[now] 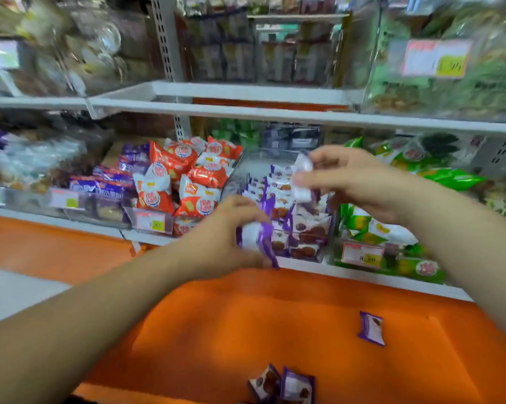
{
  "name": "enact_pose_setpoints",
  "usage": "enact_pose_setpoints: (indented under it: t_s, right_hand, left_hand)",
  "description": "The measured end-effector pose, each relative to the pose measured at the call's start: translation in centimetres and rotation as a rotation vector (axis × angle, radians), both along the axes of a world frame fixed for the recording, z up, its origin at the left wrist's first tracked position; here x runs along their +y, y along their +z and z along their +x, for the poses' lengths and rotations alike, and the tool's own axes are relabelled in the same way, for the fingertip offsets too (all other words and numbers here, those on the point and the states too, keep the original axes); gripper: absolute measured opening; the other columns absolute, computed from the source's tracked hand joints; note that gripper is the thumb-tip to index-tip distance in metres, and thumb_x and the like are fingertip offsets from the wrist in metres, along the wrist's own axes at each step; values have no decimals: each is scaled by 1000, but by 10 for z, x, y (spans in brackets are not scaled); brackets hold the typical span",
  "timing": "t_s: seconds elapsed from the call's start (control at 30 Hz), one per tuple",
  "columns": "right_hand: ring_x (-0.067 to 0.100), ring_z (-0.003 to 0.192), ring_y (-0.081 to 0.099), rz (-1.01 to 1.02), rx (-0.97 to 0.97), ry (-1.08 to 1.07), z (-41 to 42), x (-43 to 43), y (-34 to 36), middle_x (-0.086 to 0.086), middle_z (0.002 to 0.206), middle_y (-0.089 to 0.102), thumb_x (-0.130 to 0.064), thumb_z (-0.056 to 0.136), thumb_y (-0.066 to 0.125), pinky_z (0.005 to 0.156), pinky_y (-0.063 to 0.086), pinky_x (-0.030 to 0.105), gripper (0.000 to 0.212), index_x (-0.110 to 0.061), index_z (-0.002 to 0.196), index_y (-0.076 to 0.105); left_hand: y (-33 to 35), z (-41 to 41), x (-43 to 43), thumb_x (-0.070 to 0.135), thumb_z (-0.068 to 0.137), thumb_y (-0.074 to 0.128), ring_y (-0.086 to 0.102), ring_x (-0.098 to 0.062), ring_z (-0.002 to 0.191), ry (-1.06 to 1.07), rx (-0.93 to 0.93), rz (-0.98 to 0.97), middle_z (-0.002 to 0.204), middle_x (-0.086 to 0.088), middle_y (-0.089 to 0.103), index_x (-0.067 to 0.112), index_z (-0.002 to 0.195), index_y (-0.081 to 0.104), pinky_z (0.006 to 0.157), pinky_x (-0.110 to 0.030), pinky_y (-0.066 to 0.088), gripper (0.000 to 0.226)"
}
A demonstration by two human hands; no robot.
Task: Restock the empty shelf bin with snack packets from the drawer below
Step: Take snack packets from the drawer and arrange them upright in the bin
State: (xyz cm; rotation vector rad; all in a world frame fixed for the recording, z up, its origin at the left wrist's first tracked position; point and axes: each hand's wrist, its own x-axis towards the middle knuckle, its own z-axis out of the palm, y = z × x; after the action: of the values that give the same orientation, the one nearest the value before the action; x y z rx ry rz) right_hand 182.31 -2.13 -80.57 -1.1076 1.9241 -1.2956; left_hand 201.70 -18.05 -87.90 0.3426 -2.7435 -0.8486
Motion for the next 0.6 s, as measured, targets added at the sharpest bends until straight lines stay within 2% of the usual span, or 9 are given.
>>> enact_pose_setpoints:
  t_s: [0.1, 0.17, 0.3, 0.37, 0.47, 0.53, 0.6]
  right_hand:
    - [20, 64, 69, -258, -108, -274, -9, -19, 2, 11, 92, 73, -20, 78, 89, 50, 47, 31, 41, -11, 109, 64]
    - [25, 70, 73, -306, -166, -344, -16, -32, -7, 19, 105, 71, -13, 76, 90, 56, 57, 33, 49, -9, 114, 59]
    - [32, 85, 76, -289, -241, -401, -30, -49, -32, 20, 115, 69, -11, 75, 90, 68, 63, 38, 48, -17, 105, 54]
    - [32, 87, 76, -260, -263, -411, -39, -54, -42, 19, 116, 68, -13, 75, 91, 68, 63, 38, 48, -17, 105, 53]
    - [33, 86, 77, -191, -223, -401, -52, -64, -55, 19, 115, 67, -17, 74, 91, 64, 63, 37, 49, -13, 108, 57]
    - [35, 86, 77, -148, -166, -371, -54, -72, -60, 20, 110, 70, -20, 74, 92, 62, 63, 37, 50, -7, 111, 60]
    - [35, 82, 77, -120, -107, -362, -56, -79, -64, 21, 102, 73, -21, 76, 90, 63, 64, 41, 47, -5, 109, 62]
  left_hand:
    - [29, -29, -15, 37, 71, 91, 46, -15, 122, 147, 54, -66, 143, 3, 35, 35, 122, 59, 97, -18, 35, 60]
    - [33, -55, -23, 37, 72, 91, 49, -23, 122, 197, 2, -146, 146, -2, 32, 28, 128, 58, 100, -25, 39, 65]
    - [15, -102, -38, 37, 73, 89, 56, -30, 116, 207, -155, -236, 142, -6, 33, 26, 134, 54, 102, -37, 49, 71]
    - [0, -116, -46, 39, 76, 86, 59, -33, 115, 202, -269, -309, 142, -6, 36, 30, 139, 52, 99, -45, 52, 72]
    - [-14, -121, -56, 40, 86, 73, 56, -33, 124, 222, -413, -440, 150, -4, 35, 37, 142, 48, 95, -47, 53, 61]
    - [-19, -118, -61, 38, 88, 70, 54, -32, 128, 239, -410, -475, 157, -2, 30, 38, 139, 49, 93, -46, 53, 56]
    - [-18, -112, -63, 33, 90, 68, 53, -32, 126, 285, -321, -561, 157, 0, 31, 39, 132, 54, 85, -44, 54, 45]
